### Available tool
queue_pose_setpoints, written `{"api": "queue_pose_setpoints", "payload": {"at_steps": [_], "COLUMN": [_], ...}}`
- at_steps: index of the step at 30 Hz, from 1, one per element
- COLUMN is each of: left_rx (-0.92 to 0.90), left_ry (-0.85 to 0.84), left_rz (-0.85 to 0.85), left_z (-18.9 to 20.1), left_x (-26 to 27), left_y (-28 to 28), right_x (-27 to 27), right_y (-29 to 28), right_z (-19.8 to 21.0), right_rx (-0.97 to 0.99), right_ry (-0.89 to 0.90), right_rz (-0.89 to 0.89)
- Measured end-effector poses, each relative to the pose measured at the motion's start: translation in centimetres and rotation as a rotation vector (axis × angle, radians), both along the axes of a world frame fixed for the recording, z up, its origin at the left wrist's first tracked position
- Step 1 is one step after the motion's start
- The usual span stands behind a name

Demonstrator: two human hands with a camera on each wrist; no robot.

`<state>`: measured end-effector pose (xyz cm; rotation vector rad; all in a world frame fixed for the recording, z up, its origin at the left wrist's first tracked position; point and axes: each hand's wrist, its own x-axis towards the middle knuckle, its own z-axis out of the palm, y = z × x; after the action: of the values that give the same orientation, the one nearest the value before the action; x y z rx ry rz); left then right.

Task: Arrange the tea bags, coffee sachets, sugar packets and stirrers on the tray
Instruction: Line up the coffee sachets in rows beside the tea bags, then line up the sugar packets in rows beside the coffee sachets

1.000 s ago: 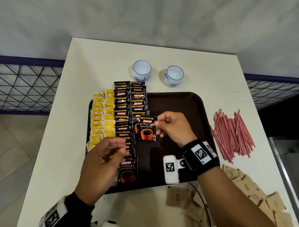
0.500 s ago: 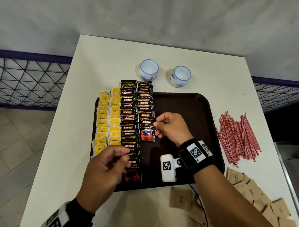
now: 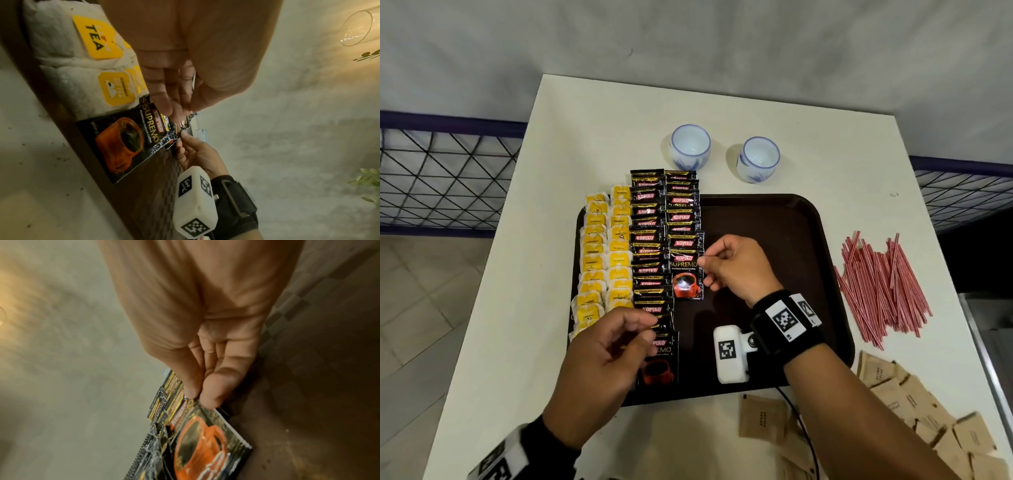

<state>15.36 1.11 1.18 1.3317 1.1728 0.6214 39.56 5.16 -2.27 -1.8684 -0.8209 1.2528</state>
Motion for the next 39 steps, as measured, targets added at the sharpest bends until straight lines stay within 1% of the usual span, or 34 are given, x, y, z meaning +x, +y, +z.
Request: {"api": "queue_pose_setpoints", "payload": {"at_steps": [4, 7, 9, 13, 15, 19, 23, 26, 28, 31, 34, 37, 39], "left_rx": [0.021, 0.063, 0.118, 0.294, 0.345, 0.386, 0.427, 0.460, 0.472, 0.499, 0.552, 0.586, 0.654], "left_ry": [0.018, 0.059, 0.109, 0.227, 0.263, 0.352, 0.481, 0.516, 0.529, 0.541, 0.544, 0.567, 0.616], "left_rz": [-0.055, -0.114, -0.181, -0.441, -0.562, -0.747, -0.886, -0.917, -0.938, -0.979, -1.079, -1.152, -1.193], "left_z": [0.5, 1.1, 1.2, 1.1, 1.0, 0.2, -0.4, -0.3, -0.5, -0.9, -1.4, -2.5, -3.1], "left_x": [0.2, 0.4, 0.4, 0.7, 1.5, 4.1, 7.1, 8.7, 9.4, 10.2, 11.3, 12.0, 12.0], "left_y": [-0.2, -0.5, -0.9, -2.3, -3.3, -5.3, -7.5, -9.1, -10.0, -11.0, -11.9, -12.6, -12.9], "right_x": [0.6, 2.8, 5.3, 10.7, 12.9, 15.8, 17.2, 17.4, 17.5, 17.5, 16.6, 15.3, 14.2], "right_y": [-1.1, -4.3, -7.9, -16.7, -21.1, -28.2, -33.4, -35.7, -37.0, -38.5, -38.5, -37.9, -37.2], "right_z": [1.5, 3.7, 5.1, 6.9, 7.3, 6.8, 5.1, 4.5, 4.1, 3.4, 3.3, 3.2, 3.2], "right_rx": [0.014, 0.068, 0.077, 0.021, -0.029, -0.104, -0.216, -0.294, -0.353, -0.457, -0.515, -0.479, -0.413], "right_ry": [-0.021, -0.080, -0.148, -0.239, -0.273, -0.328, -0.443, -0.570, -0.615, -0.594, -0.569, -0.606, -0.631], "right_rz": [-0.035, -0.099, -0.162, -0.344, -0.449, -0.623, -0.706, -0.684, -0.638, -0.549, -0.454, -0.366, -0.327]}}
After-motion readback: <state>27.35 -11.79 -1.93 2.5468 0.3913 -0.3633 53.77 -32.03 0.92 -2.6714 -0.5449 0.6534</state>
